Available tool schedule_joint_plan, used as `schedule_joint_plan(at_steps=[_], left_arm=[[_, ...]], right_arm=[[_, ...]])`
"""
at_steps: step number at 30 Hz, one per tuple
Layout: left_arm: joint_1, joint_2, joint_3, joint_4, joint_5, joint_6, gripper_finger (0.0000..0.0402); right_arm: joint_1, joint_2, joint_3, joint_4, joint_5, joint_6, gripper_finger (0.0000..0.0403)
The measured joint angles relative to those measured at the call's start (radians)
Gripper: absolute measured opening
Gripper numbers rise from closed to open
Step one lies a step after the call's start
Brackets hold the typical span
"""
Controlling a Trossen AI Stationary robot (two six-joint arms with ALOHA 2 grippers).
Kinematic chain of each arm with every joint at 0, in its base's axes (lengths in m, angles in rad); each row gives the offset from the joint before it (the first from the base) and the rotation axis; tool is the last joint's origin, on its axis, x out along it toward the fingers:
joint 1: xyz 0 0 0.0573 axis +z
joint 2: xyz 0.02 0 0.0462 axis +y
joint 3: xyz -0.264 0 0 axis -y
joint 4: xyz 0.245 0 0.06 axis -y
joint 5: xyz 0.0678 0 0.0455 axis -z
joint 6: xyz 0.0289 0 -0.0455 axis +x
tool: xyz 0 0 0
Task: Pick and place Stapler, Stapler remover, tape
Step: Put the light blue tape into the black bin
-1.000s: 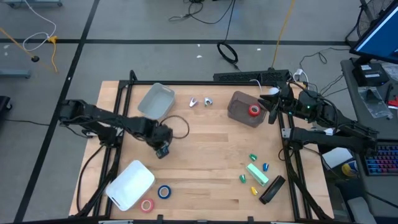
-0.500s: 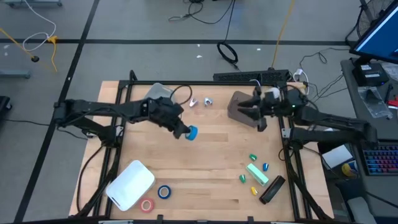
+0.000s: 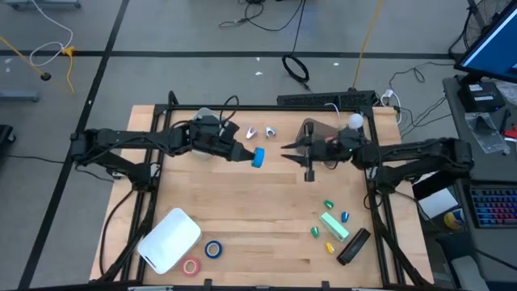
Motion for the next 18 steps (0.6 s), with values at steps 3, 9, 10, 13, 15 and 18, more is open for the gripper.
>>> schedule_joint_plan(at_steps=[3,9,10,13,15,18], left_arm=[[0.009,0.0,0.0,0.0,-0.003,-0.04,0.0036],[0.01,0.0,0.0,0.006,-0.003,-0.097,0.0036],[0.01,0.0,0.0,0.006,-0.003,-0.104,0.0036],[0.007,0.0,0.0,0.006,-0.003,-0.12,0.0036],[0.002,0.0,0.0,0.006,-0.002,-0.13,0.0036],[-0.001,0.0,0.0,0.006,0.0,-0.14,0.0036]], right_arm=[[0.038,0.04,0.033,0.006,0.087,-0.082,0.01],[0.084,0.104,0.095,0.006,0.137,-0.188,0.0144],[0.089,0.112,0.104,0.006,0.158,-0.194,0.0153],[0.097,0.139,0.126,0.005,0.237,-0.23,0.0179],[0.098,0.146,0.132,0.001,0.238,-0.254,0.0191],[0.099,0.146,0.135,0.002,0.232,-0.25,0.02]])
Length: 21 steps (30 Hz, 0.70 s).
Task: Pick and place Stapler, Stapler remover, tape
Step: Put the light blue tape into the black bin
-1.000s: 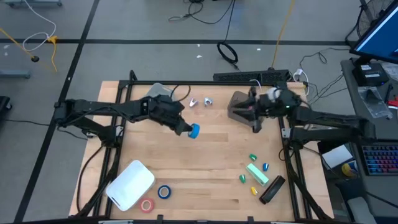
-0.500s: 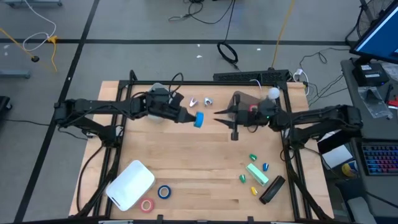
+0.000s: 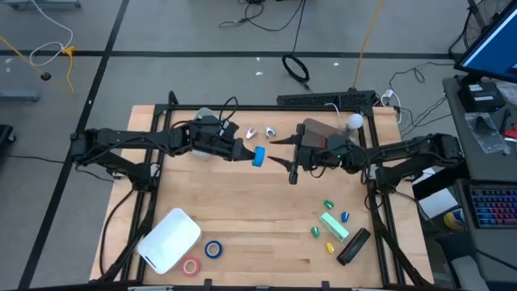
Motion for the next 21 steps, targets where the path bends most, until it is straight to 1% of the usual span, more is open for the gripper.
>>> schedule_joint_plan(at_steps=[6,12,14,17,21], left_arm=[[-0.002,0.002,0.0,0.039,-0.002,-0.02,0.0036],[-0.013,0.05,0.0,0.119,-0.002,-0.059,0.0036],[-0.02,0.068,-0.001,0.13,0.008,-0.073,0.0036],[-0.027,0.104,-0.001,0.2,0.031,-0.087,0.0036],[-0.026,0.106,-0.001,0.217,0.045,-0.093,0.0036]], right_arm=[[0.0,0.0,0.0,-0.004,0.0,0.001,0.0195],[0.0,0.0,0.0,-0.004,0.0,0.004,0.0196],[0.0,0.0,-0.001,-0.012,-0.003,0.004,0.0196],[0.0,-0.001,0.0,-0.02,-0.001,0.005,0.0193],[0.0,0.001,0.0,-0.036,0.004,0.029,0.0192]])
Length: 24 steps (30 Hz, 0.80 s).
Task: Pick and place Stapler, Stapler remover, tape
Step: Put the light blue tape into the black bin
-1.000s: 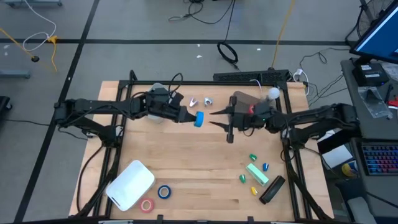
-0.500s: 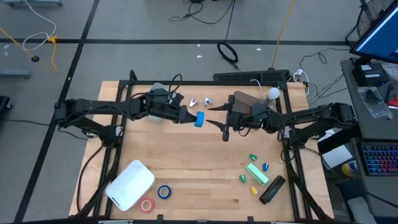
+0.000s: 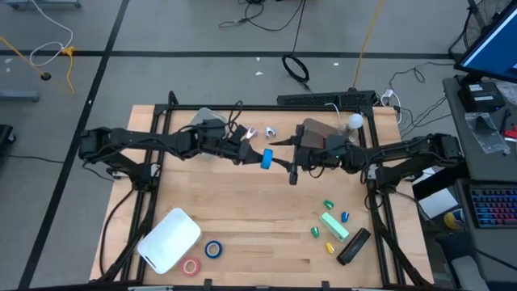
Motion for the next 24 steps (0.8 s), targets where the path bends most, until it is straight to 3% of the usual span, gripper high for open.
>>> schedule_joint_plan(at_steps=[7,19,24], left_arm=[[0.0,0.008,0.0,-0.007,-0.002,0.008,0.0035],[0.007,0.02,0.001,-0.005,0.002,0.031,0.0036],[0.024,0.021,0.001,-0.011,0.009,0.113,0.0084]], right_arm=[[0.0,-0.002,0.0,0.01,0.0,0.003,0.0164],[-0.001,-0.001,0.0,-0.016,-0.001,0.04,0.0033],[0.0,0.0,0.0,-0.03,0.029,0.061,0.0033]])
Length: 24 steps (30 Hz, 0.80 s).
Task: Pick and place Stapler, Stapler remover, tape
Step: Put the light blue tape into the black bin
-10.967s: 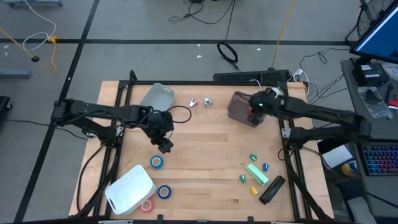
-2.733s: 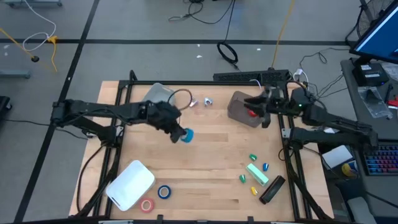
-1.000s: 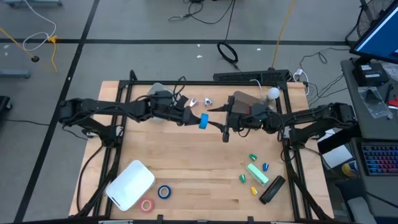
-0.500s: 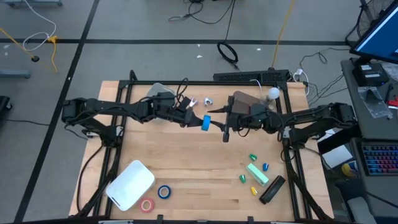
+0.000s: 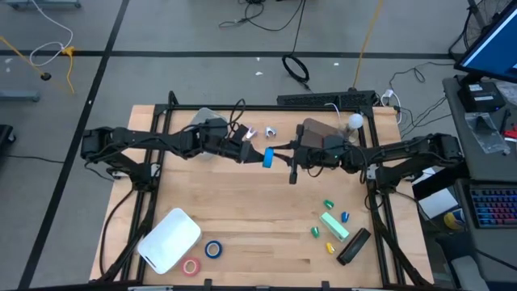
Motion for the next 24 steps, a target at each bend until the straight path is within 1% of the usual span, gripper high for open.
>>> schedule_joint_plan(at_steps=[2,5,8,10,11,14,16,20,24], left_arm=[[0.013,0.0,0.0,-0.017,0.009,0.069,0.0111],[0.041,0.0,-0.001,-0.071,0.06,0.205,0.0144],[0.074,0.0,-0.001,-0.18,0.1,0.322,0.0163],[0.097,0.0,-0.001,-0.277,0.1,0.394,0.0169],[0.106,0.0,-0.001,-0.327,0.092,0.423,0.0169],[0.124,0.0,-0.001,-0.48,0.024,0.476,0.0171],[0.129,0.0,-0.002,-0.557,-0.03,0.497,0.0171],[0.128,0.0,-0.002,-0.617,-0.1,0.515,0.0172],[0.122,0.0,-0.002,-0.615,-0.11,0.515,0.0172]], right_arm=[[0.001,-0.002,0.0,-0.021,0.05,0.001,0.0033],[0.0,-0.017,0.0,-0.101,0.111,0.0,0.0033],[-0.002,-0.037,0.0,-0.208,0.212,-0.002,0.0033],[-0.012,-0.05,0.0,-0.278,0.291,-0.003,0.0033],[-0.02,-0.056,0.001,-0.321,0.333,-0.003,0.0033],[-0.059,-0.076,0.0,-0.449,0.448,-0.004,0.0033],[-0.105,-0.082,0.001,-0.515,0.493,0.005,0.0033],[-0.227,-0.082,0.001,-0.665,0.483,0.072,0.0033],[-0.35,-0.078,0.0,-0.816,0.399,0.147,0.0033]])
